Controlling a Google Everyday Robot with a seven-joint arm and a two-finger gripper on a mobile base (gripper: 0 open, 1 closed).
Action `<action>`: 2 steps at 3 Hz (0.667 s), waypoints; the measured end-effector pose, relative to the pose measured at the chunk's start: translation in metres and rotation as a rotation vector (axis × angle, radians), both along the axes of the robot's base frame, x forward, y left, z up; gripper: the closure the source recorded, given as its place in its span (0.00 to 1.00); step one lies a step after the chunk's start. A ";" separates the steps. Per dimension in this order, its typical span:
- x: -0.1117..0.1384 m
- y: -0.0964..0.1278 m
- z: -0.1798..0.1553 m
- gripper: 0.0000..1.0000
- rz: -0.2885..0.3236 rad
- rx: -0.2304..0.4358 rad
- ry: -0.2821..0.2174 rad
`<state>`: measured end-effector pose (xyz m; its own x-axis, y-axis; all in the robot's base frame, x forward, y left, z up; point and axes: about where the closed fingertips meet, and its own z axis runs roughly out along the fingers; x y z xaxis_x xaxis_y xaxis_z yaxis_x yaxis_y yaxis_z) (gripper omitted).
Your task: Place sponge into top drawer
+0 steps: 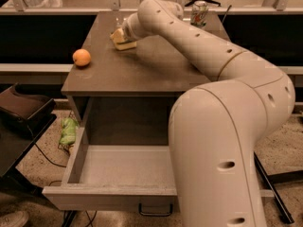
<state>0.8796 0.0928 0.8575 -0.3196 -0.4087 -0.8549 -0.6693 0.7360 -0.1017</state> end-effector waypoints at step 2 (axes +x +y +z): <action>0.003 0.001 0.013 0.62 0.002 -0.063 -0.004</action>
Offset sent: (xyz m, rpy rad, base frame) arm 0.0021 -0.0003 0.0146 -0.0533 -0.0084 -0.0009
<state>0.8821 0.0943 0.8705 -0.3156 -0.4620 -0.8288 -0.6700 0.7270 -0.1500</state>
